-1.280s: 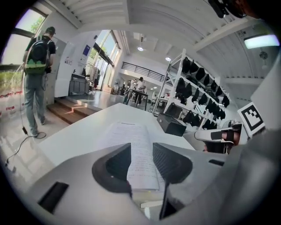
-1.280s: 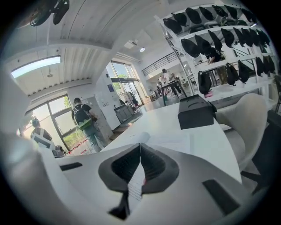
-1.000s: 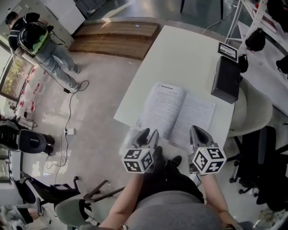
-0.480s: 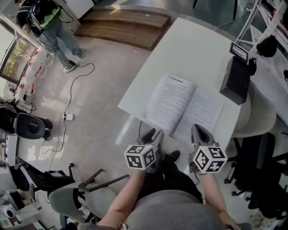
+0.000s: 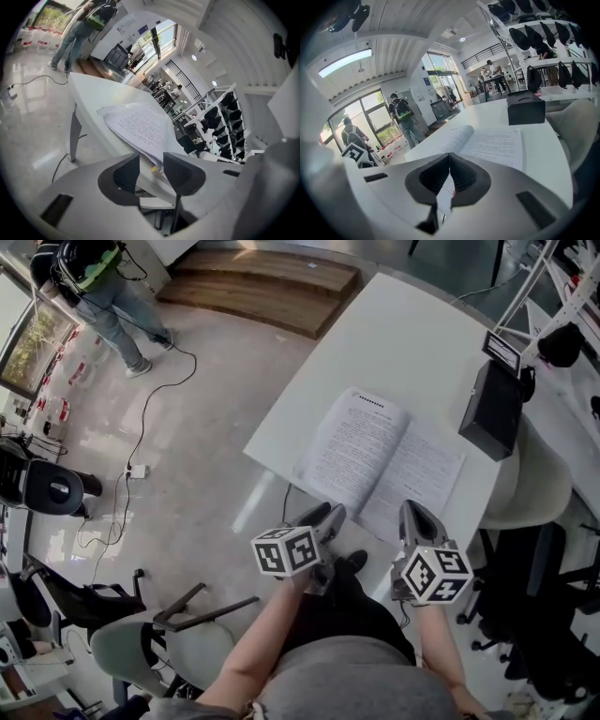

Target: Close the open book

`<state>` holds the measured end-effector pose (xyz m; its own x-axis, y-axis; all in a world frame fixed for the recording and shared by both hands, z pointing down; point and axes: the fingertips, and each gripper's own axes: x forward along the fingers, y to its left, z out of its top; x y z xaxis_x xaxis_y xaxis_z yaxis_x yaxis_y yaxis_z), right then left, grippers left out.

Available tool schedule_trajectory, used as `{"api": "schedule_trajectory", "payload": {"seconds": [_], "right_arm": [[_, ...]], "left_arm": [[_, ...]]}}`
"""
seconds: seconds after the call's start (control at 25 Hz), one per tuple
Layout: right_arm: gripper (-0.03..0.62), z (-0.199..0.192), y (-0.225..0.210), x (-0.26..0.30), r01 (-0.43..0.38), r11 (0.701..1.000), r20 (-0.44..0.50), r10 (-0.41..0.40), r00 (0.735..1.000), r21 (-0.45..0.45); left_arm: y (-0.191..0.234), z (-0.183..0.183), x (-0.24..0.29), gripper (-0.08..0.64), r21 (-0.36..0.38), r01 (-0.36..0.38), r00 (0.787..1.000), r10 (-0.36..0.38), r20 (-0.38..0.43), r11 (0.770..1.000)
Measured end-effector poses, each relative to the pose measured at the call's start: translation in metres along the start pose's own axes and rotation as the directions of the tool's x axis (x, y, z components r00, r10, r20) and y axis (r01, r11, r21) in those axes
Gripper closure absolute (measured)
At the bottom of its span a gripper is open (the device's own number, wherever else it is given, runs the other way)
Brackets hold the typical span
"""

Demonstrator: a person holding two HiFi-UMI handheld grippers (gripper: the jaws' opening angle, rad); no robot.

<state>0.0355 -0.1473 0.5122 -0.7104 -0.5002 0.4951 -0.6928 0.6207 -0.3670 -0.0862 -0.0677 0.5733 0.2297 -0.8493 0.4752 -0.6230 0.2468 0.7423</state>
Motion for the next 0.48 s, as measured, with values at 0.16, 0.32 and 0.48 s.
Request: {"api": "schedule_trajectory", "payload": {"seconds": [0.16,0.32,0.48], "right_arm": [[0.588,0.0,-0.001,-0.001,0.002,1.0,-0.001,-0.002,1.0,0.001],[0.588,0.001,0.001,0.0,0.002,1.0,0.001,-0.002,1.0,-0.003],[0.588,0.001,0.0,0.001,0.006,1.0,-0.001,-0.006,1.0,-0.008]], "left_arm": [[-0.007,0.003,0.005,0.4,-0.107,0.068,0.998,-0.068,0.007,0.992],[-0.007,0.006,0.008,0.399,-0.176,0.096,0.995,-0.095,0.014,0.98],[-0.003,0.005,0.012,0.399,-0.259,0.123,0.992,-0.122,0.023,0.958]]}}
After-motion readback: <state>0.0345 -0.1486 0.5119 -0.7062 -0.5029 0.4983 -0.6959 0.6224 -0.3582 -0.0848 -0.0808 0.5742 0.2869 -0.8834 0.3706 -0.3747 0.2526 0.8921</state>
